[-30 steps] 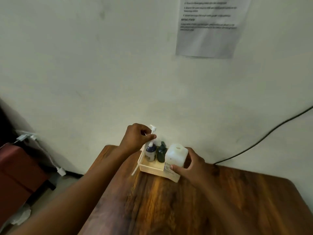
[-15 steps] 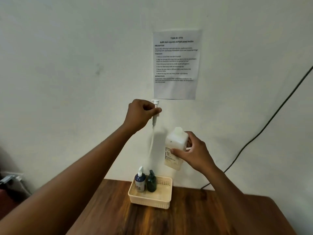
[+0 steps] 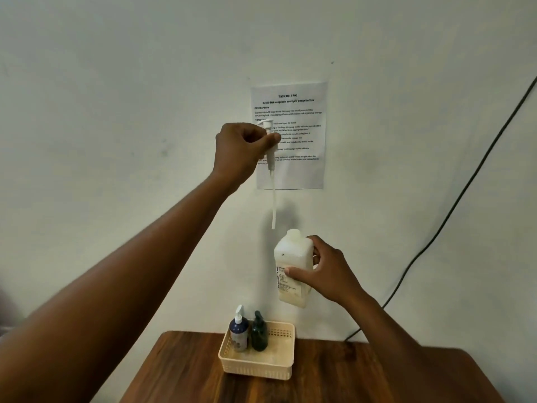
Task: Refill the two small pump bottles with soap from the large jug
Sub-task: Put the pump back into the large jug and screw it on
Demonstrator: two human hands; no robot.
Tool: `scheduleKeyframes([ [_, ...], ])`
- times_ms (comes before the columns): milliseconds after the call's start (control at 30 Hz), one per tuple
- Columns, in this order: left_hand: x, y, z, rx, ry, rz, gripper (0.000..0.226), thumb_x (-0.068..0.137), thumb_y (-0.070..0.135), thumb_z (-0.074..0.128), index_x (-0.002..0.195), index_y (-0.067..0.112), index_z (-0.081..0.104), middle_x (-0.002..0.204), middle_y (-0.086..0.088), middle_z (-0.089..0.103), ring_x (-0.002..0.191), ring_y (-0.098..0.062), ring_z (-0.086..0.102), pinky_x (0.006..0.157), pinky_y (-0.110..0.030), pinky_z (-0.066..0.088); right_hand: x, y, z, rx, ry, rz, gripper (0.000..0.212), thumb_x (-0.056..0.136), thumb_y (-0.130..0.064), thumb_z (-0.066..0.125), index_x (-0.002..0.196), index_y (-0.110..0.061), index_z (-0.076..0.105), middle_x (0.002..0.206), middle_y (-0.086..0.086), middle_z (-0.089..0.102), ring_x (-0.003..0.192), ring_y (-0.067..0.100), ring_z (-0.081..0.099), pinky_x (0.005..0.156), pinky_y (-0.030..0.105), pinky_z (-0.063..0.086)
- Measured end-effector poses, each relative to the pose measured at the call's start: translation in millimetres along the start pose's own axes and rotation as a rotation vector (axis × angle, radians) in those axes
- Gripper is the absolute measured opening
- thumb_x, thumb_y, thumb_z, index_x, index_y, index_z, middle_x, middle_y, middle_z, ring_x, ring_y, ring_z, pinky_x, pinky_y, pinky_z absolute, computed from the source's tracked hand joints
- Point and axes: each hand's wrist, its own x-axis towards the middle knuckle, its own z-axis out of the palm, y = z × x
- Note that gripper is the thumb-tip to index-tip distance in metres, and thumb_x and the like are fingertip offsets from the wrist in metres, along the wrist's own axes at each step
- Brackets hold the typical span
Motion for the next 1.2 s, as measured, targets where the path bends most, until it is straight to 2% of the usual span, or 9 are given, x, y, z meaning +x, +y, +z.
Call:
scheduleKeyframes([
  [167,0.9,14.3,11.1,-0.050,-0.008,0.011,0.023,0.082,0.035,0.084,0.073,0.014,0.078,0.073,-0.008,0.077,0.062,-0.015,0.066,0.076,-0.049,0.060,-4.1,0.8,7.3,0.015,-0.014,0.007,0.067,0.057,-0.064,0.083,0.113,-0.042,0.054,0.100,-0.019,0.068,0.086,-0.001,0.066,0.071,0.028,0.059],
  [400,-12.0,12.1,19.1,-0.044,-0.013,-0.003,0.028,0.083,0.036,0.084,0.079,0.009,0.079,0.076,-0.014,0.076,0.064,-0.020,0.066,0.076,-0.054,0.060,-3.9,-4.6,5.0,0.017,-0.015,-0.005,0.067,0.059,-0.065,0.082,0.115,-0.040,0.054,0.102,-0.019,0.067,0.088,0.001,0.066,0.072,0.029,0.060],
  [533,-21.9,9.9,22.2,-0.034,-0.017,0.008,0.030,0.085,0.037,0.082,0.078,0.008,0.077,0.074,-0.015,0.075,0.064,-0.028,0.067,0.076,-0.052,0.059,-3.5,-8.2,3.9,0.027,-0.016,-0.012,0.066,0.062,-0.062,0.082,0.117,-0.041,0.053,0.104,-0.019,0.066,0.090,0.001,0.066,0.073,0.026,0.060],
  [633,-32.6,5.8,25.7,-0.032,-0.050,0.005,0.027,0.086,0.036,0.082,0.080,0.009,0.079,0.075,-0.013,0.076,0.074,-0.036,0.070,0.077,-0.051,0.061,-1.5,-11.2,0.9,0.027,-0.018,-0.016,0.067,0.066,-0.060,0.081,0.122,-0.040,0.051,0.109,-0.018,0.065,0.093,0.004,0.066,0.076,0.027,0.060],
  [900,-61.2,-12.2,33.0,-0.020,-0.106,-0.045,0.020,0.086,0.034,0.082,0.084,0.014,0.081,0.074,-0.002,0.076,0.074,-0.024,0.071,0.073,-0.041,0.061,8.4,-20.8,-11.3,0.005,0.033,-0.010,0.061,0.069,-0.060,0.080,0.119,-0.039,0.051,0.110,-0.015,0.065,0.091,0.005,0.065,0.079,0.029,0.060],
  [1100,-79.9,-19.2,39.6,-0.032,-0.138,-0.075,0.015,0.086,0.032,0.083,0.083,0.017,0.082,0.076,0.001,0.077,0.077,-0.025,0.074,0.080,-0.046,0.062,12.9,-26.2,-13.3,-0.032,0.058,-0.012,0.062,0.068,-0.064,0.078,0.117,-0.037,0.051,0.108,-0.016,0.063,0.090,0.007,0.064,0.076,0.028,0.058],
  [1200,-85.1,-21.7,41.7,-0.036,-0.138,-0.075,0.015,0.085,0.032,0.083,0.081,0.018,0.082,0.074,0.003,0.077,0.075,-0.022,0.073,0.077,-0.037,0.062,12.9,-29.9,-13.7,-0.031,0.070,-0.021,0.061,0.065,-0.067,0.076,0.114,-0.039,0.051,0.105,-0.018,0.064,0.088,0.004,0.064,0.071,0.023,0.055],
])
